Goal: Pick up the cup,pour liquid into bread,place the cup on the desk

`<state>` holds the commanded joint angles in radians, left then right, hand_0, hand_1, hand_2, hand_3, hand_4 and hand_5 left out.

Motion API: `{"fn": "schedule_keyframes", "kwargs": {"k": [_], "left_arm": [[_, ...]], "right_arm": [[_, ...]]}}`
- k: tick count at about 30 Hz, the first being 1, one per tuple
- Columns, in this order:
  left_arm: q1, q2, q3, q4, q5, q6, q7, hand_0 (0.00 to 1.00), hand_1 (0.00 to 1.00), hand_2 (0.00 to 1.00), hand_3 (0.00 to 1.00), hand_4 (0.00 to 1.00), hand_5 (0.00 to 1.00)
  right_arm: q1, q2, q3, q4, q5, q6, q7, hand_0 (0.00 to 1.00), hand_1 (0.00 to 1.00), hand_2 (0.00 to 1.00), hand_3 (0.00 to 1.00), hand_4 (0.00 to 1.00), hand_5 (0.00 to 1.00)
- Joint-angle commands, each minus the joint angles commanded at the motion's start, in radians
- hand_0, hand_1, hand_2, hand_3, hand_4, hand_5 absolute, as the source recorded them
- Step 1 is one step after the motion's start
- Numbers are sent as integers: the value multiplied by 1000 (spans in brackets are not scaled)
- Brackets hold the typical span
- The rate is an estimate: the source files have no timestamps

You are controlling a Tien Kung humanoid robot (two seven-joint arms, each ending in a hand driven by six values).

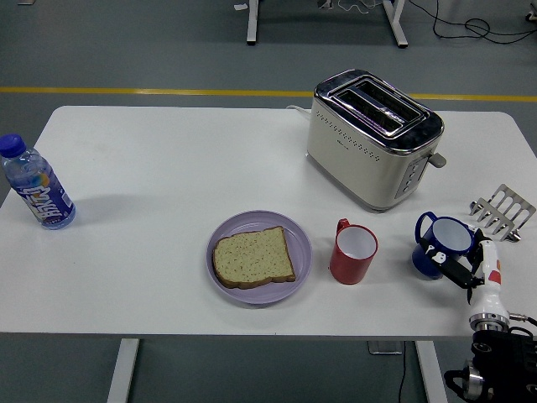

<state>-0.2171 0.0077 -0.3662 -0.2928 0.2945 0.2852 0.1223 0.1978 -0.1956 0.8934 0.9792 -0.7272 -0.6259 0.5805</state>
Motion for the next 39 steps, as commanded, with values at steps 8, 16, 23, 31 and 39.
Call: {"fn": "schedule_keyframes", "kwargs": {"k": [8, 16, 23, 31, 39], "left_arm": [[3, 3, 6, 0, -8, -1, -5, 681, 686, 694, 543, 252, 998], [-1, 6, 17, 1, -28, 0, -12, 682, 686, 694, 543, 252, 998], [-5, 9, 25, 2, -40, 1, -17, 681, 686, 694, 543, 251, 998], [-7, 11, 34, 3, -57, 3, -23, 682, 686, 694, 544, 251, 998], [-8, 11, 35, 3, -62, 4, -24, 682, 686, 694, 545, 253, 998]], "right_arm": [[-12, -14, 34, 69, -23, -19, -15, 359, 258, 411, 387, 893, 118], [-24, -52, 103, 207, -208, -19, -193, 321, 229, 406, 389, 880, 133], [-29, -86, 141, 342, -446, -9, -419, 319, 232, 407, 392, 869, 129], [-6, -111, 130, 500, -689, 0, -612, 315, 231, 403, 391, 862, 143], [59, -113, 59, 578, -901, 48, -763, 302, 226, 397, 382, 860, 153]]}}
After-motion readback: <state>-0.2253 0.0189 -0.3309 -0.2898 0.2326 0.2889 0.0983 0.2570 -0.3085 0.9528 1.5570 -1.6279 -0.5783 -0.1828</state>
